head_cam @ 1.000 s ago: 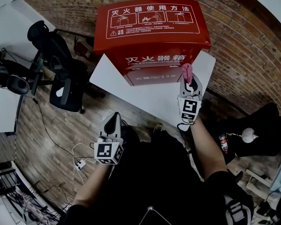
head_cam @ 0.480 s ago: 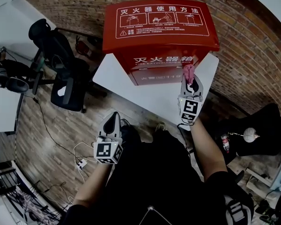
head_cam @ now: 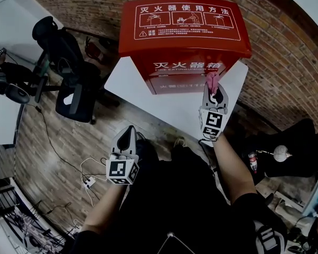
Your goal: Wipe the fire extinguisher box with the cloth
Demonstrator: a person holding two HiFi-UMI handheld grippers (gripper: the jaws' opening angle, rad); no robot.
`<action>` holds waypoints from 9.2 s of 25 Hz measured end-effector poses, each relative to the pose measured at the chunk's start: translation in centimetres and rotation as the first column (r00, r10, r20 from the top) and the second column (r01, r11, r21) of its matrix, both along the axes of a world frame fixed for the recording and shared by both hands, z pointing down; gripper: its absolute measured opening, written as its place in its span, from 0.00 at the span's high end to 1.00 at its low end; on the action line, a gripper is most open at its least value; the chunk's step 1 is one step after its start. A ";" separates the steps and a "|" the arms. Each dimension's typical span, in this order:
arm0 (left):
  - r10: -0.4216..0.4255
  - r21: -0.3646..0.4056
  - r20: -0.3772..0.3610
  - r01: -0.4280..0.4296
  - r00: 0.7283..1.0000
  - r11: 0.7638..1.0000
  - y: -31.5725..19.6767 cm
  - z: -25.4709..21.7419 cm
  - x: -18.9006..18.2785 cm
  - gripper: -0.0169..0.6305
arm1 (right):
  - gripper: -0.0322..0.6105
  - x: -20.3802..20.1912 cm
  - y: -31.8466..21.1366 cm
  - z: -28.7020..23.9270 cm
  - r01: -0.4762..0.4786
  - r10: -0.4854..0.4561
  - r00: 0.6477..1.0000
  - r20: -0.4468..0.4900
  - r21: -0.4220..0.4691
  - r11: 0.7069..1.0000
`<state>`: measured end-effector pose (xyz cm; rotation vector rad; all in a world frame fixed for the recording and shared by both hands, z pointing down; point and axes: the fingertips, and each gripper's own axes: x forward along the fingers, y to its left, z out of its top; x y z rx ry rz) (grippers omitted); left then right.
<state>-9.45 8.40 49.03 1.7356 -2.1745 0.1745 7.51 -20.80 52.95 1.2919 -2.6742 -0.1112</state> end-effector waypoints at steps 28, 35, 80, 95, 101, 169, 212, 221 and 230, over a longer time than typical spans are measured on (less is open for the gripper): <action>-0.059 0.008 -0.004 0.059 0.998 0.998 1.2 0.3 -1.7 0.93 | 0.79 -5.4 3.4 -0.2 0.116 -0.115 0.993 0.029 -0.030 0.993; -0.072 0.013 -0.002 0.072 0.997 0.997 1.5 0.2 -1.9 0.93 | 0.79 -7.1 4.4 -0.3 0.171 -0.169 0.985 0.040 -0.041 0.984; -0.188 0.015 -0.006 0.188 0.982 0.982 5.1 0.1 -4.0 0.93 | 0.79 -15.1 9.5 -0.4 0.392 -0.387 0.919 0.073 -0.070 0.917; -0.180 0.002 0.005 0.180 0.984 0.984 5.4 -0.4 -6.6 0.93 | 0.79 -20.7 13.1 -1.0 0.469 -0.464 0.881 0.090 -0.055 0.881; -0.079 0.006 0.007 0.079 0.997 0.997 3.2 -1.0 -9.6 0.93 | 0.79 -21.2 13.6 -0.8 0.408 -0.403 0.911 0.087 -0.049 0.912; 0.354 -0.047 0.045 -0.352 0.934 0.935 -4.9 3.0 -13.7 0.93 | 0.78 -17.2 10.7 7.5 0.126 -0.121 0.988 0.096 -0.047 0.991; 0.385 -0.057 0.033 -0.383 0.922 0.922 -6.4 3.6 -11.6 0.93 | 0.78 -7.4 5.0 8.4 -0.066 0.067 0.997 0.040 -0.044 0.997; 0.389 -0.060 0.036 -0.387 0.921 0.920 -5.4 3.4 -12.3 0.93 | 0.78 -4.2 3.0 8.8 -0.138 0.138 0.990 -0.001 -0.032 0.990; 0.356 -0.039 0.043 -0.354 0.934 0.934 -6.2 2.2 -11.5 0.93 | 0.78 -4.0 2.9 8.7 -0.126 0.126 0.992 0.006 -0.051 0.991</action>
